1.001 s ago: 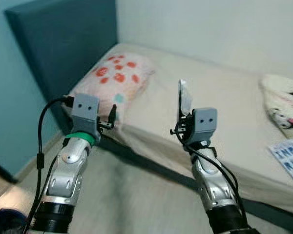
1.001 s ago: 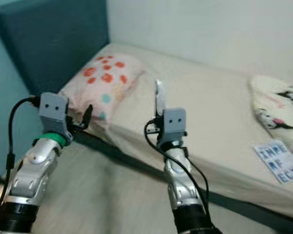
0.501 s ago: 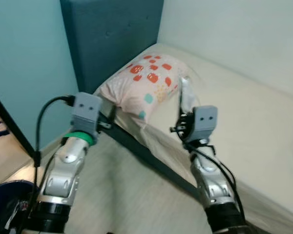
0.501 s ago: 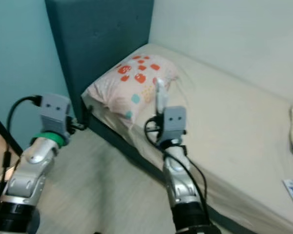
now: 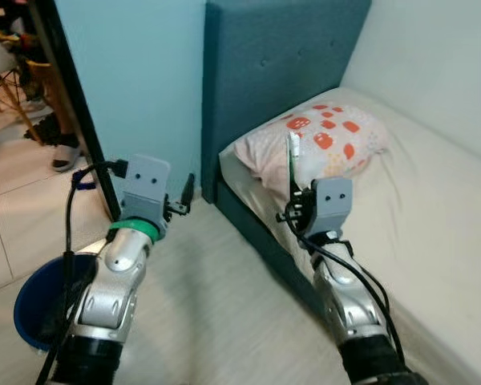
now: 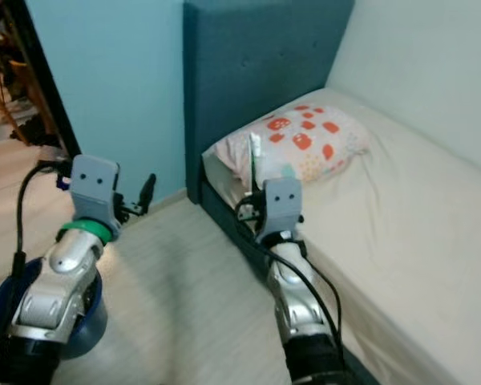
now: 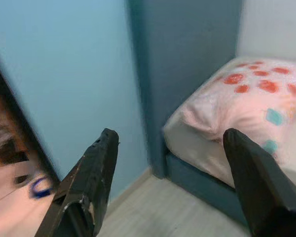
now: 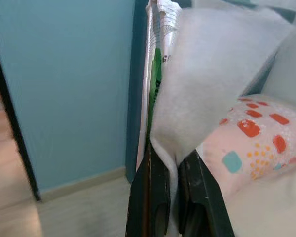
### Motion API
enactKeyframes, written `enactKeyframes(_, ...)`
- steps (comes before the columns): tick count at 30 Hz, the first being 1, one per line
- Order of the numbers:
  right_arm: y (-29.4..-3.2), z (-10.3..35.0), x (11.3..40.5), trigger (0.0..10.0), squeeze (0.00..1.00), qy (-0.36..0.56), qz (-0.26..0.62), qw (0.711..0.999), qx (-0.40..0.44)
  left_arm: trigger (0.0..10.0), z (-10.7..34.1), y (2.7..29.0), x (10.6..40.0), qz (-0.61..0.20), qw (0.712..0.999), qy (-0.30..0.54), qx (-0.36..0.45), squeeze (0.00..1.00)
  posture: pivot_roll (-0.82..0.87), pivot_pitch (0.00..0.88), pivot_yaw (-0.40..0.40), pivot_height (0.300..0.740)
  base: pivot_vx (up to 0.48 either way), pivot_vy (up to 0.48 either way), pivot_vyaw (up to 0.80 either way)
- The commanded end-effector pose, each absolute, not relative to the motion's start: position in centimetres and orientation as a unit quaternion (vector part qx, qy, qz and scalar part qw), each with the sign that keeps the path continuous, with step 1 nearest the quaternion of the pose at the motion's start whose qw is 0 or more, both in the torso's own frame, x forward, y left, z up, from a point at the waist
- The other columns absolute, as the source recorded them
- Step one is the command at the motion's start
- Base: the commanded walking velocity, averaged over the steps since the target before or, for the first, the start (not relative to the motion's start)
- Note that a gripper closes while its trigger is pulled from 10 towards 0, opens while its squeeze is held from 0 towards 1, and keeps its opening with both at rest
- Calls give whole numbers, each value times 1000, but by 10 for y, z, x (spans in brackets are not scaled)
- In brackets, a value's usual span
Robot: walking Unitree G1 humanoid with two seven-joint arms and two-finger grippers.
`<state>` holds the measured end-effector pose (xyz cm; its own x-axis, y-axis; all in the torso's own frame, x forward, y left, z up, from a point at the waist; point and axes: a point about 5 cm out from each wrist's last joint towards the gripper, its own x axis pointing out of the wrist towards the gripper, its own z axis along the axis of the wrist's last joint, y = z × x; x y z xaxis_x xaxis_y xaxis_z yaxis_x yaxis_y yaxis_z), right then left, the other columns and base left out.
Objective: Clean up the room
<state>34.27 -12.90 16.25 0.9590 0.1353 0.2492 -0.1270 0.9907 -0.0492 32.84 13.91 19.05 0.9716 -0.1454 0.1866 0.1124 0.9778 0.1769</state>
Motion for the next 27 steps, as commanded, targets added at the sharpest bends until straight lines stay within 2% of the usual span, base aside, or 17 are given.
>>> enactKeyframes(1, -131, 155, 340, 10000, 0, -115, 66, 991, -15, 10000, 186, 139, 328, -65, 990, -93, 83, 0, 35, 38, -30, 740, 0, 0, 788)
enactKeyframes(27, -132, 153, 337, 10000, 0, -115, 64, 991, -14, 10000, 177, 145, 330, -40, 992, -69, 100, 0, 26, 47, -22, 740, 0, 0, 788)
